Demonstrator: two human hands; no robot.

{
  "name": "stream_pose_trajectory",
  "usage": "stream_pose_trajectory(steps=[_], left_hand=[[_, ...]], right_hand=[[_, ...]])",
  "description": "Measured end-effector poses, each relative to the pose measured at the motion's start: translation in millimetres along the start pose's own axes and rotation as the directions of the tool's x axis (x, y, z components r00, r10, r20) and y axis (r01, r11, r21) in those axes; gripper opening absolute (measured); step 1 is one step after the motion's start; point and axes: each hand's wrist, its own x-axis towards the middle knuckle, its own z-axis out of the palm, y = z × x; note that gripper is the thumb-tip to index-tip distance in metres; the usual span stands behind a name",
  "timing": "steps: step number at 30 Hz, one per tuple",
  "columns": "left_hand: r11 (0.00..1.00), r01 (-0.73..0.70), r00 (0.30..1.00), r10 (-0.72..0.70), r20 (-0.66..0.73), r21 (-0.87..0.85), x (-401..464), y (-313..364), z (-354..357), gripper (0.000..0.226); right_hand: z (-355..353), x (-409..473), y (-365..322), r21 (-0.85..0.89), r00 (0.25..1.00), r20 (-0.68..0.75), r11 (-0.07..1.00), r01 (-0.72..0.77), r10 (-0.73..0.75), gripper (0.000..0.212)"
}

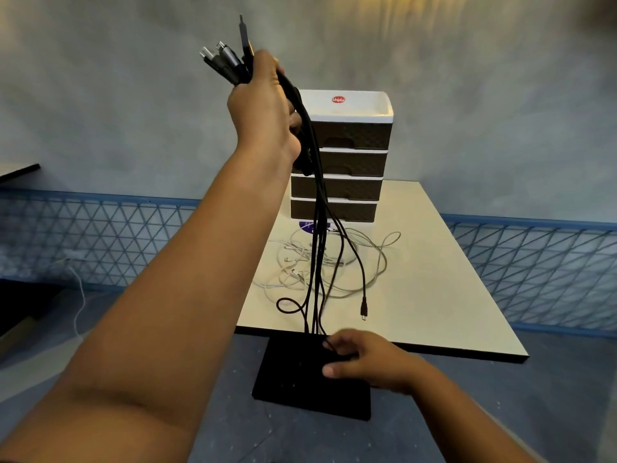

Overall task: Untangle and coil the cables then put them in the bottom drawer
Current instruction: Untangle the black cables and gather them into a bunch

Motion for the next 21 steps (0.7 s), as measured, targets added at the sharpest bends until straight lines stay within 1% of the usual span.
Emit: stream_pose_trajectory(steps=[1, 2, 3, 4, 6, 7, 9, 12, 14, 15, 17, 19, 20, 21], left_hand=[[1.000, 0.002, 1.000, -0.002, 0.009, -0.001, -1, 0, 2, 0.031], [1.000, 0.003, 1.000, -0.003, 0.020, -0.005, -3, 0, 5, 0.031], [1.000, 0.003, 1.000, -0.003, 0.029, -0.012, -5, 1, 7, 0.031], [1.000, 0.002, 0.999, -0.001, 0.035, -0.019, -8, 1, 10, 0.030], [1.000, -0.001, 0.999, 0.002, 0.032, -0.027, -12, 1, 16, 0.029], [1.000, -0.001, 1.000, 0.002, 0.024, -0.031, -14, 1, 18, 0.028], [0.999, 0.000, 1.000, 0.000, 0.011, -0.038, -17, 2, 22, 0.029], [0.999, 0.009, 1.000, -0.008, 0.009, -0.045, -19, 1, 26, 0.030], [0.999, 0.014, 1.000, -0.014, 0.007, -0.052, -20, -1, 27, 0.029], [0.998, 0.017, 1.000, -0.017, 0.003, -0.060, -19, -2, 27, 0.029], [0.997, 0.021, 1.000, -0.022, -0.007, -0.073, -17, -3, 28, 0.030], [0.998, 0.019, 1.000, -0.020, -0.017, -0.065, -16, -4, 28, 0.031], [0.998, 0.018, 1.000, -0.019, -0.021, -0.056, -16, -5, 28, 0.030], [0.999, 0.016, 1.000, -0.018, -0.023, -0.046, -14, -5, 28, 0.030]], right_hand=[[4, 2, -8, 0.107, 0.996, -0.045, 0.991, 0.078, -0.074, 0.041], [7, 7, -15, 0.144, 0.984, -0.126, 0.979, 0.146, -0.128, 0.032], [10, 14, -21, 0.122, 0.961, -0.225, 0.974, 0.190, -0.159, 0.027], [15, 20, -28, 0.057, 0.928, -0.333, 0.979, 0.196, -0.166, 0.026], [24, 32, -34, -0.087, 0.837, -0.525, 0.988, 0.125, -0.152, 0.027], [27, 35, -37, -0.106, 0.791, -0.596, 0.990, 0.092, -0.137, 0.028], [29, 41, -38, -0.076, 0.713, -0.695, 0.995, 0.060, -0.097, 0.026], [23, 44, -40, -0.095, 0.636, -0.768, 0.995, 0.008, -0.078, 0.027], [17, 45, -44, -0.124, 0.614, -0.785, 0.992, -0.031, -0.078, 0.030], [14, 45, -46, -0.147, 0.620, -0.780, 0.988, -0.050, -0.085, 0.032], [9, 48, -49, -0.242, 0.654, -0.748, 0.964, -0.110, -0.114, 0.032], [6, 51, -52, -0.318, 0.673, -0.728, 0.934, -0.161, -0.132, 0.024], [5, 52, -53, -0.329, 0.682, -0.718, 0.932, -0.153, -0.142, 0.021], [4, 52, -51, -0.326, 0.696, -0.700, 0.939, -0.112, -0.160, 0.019]])
